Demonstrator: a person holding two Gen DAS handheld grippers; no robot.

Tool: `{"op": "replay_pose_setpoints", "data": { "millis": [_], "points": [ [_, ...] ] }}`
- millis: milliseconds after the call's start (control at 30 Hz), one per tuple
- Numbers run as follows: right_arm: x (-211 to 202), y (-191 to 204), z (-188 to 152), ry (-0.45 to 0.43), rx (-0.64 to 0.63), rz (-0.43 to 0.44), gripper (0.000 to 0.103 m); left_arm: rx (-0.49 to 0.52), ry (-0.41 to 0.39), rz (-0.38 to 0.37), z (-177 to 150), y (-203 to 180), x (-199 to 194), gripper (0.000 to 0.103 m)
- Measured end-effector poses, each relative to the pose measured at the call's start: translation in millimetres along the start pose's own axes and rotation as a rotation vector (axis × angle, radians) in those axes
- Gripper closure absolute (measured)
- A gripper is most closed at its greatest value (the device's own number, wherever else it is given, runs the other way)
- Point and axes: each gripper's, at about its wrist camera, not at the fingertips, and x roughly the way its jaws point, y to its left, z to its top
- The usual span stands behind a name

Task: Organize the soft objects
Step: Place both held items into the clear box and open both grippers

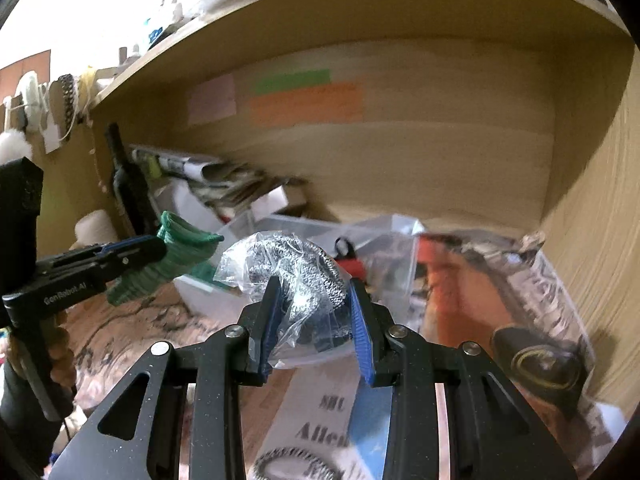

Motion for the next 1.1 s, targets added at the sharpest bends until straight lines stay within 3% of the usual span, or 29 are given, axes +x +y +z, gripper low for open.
{"op": "replay_pose_setpoints", "data": {
  "millis": [233,800,867,933,1000,1100],
  "points": [
    [23.3,-11.1,6.6,0.003,-0.001,-0.046,0.073,0.018,0.036,0.006,13.9,-3.5,36.9,0.082],
    [84.6,-21.7,-9.6,0.173,-0.027,-0.07,0.071,0.11,0.201,0.045,2.9,-19.6,121.1,0.082],
    [85.2,-19.5,-10.1,0.176,-0.041,-0.074,0.071,0.124,0.202,0.05,1.7,-21.5,120.6,0.078],
    [86.0,-17.6,-9.6,0.179,-0.052,-0.077,0.069,0.131,0.21,0.055,0.7,-23.0,119.1,0.056],
    [85.0,-16.1,-9.1,0.185,-0.058,-0.074,0.058,0.124,0.209,0.05,-0.2,-22.5,114.6,0.045],
    [78.6,-14.8,-7.7,0.169,-0.062,-0.079,0.043,0.134,0.204,0.05,-1.2,-23.8,106.2,0.044]
  ]
}}
